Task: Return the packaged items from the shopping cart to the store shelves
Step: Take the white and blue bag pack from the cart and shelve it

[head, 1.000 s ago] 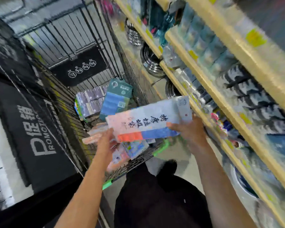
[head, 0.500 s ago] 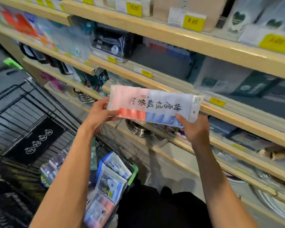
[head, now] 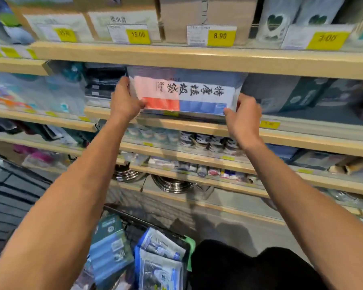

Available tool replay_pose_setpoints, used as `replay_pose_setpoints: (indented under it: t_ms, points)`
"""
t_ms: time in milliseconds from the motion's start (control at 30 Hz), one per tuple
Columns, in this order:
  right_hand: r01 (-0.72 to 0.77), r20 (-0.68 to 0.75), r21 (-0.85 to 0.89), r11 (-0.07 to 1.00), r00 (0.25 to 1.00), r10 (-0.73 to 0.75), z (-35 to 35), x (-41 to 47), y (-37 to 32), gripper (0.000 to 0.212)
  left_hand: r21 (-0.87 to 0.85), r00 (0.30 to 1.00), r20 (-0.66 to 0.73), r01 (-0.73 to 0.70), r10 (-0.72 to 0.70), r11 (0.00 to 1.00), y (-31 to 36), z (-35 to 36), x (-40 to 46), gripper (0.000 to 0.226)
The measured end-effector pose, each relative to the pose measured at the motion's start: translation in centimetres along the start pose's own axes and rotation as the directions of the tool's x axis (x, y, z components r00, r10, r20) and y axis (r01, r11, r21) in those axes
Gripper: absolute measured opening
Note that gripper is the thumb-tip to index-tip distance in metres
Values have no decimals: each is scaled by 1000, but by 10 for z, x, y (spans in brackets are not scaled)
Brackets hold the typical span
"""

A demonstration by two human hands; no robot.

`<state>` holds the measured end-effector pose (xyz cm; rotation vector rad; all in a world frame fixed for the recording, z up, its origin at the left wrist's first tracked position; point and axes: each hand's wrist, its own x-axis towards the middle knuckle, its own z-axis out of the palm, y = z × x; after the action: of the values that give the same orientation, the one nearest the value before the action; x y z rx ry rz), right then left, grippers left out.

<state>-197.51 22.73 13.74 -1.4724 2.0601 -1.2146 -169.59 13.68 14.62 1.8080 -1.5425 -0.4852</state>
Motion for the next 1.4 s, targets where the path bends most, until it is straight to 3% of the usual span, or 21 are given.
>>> replay_pose_setpoints:
  t_ms: [100,200,300,400,467,567,667,767,867,933,1067,1200,1300,1400]
  points:
    - [-28,36,-110,994,999,32,25,19,-6,18,214,998,-60,-22,35,977,-5,7,24,53]
    - [-49,180,-189,981,980,84,45,36,-17,18,367,992,-101,-39,81,929,-5,19,40,34]
    - [-16,310,-317,948,943,120,56,43,-22,18,543,992,-24,-89,122,835,-12,39,56,22]
    - [-12,268,-435,900,953,142,64,44,-18,27,663,986,94,-163,134,730,-17,56,71,26]
    - [-66,232,-400,914,958,170,67,46,-18,29,666,980,133,-201,151,719,-13,64,82,30]
    - [-147,306,-262,954,925,226,69,55,-27,24,555,989,91,-150,120,818,-9,74,100,36]
    - [-244,407,-161,956,866,289,77,71,-36,45,409,998,54,-63,45,910,-12,85,115,43]
    - [-309,483,-99,946,816,317,92,87,-37,65,439,996,42,-84,73,894,-3,98,120,42]
    - [-296,466,-85,951,832,301,99,95,-28,81,459,991,-18,-107,130,882,13,109,129,42]
    - [-252,449,-96,963,853,268,98,99,-23,87,459,996,8,-84,90,884,17,112,134,43]
    - [-228,416,-100,968,875,249,97,99,-21,85,347,996,91,-15,-18,938,24,105,128,49]
    - [-139,289,-73,988,945,154,104,80,-23,62,291,990,110,48,-83,956,21,110,115,72]
    - [1,178,-37,999,984,6,111,60,-29,54,293,978,175,55,-110,955,18,107,90,56]
    - [57,192,-31,998,980,-50,124,39,-46,39,316,988,141,11,-59,949,18,88,57,44]
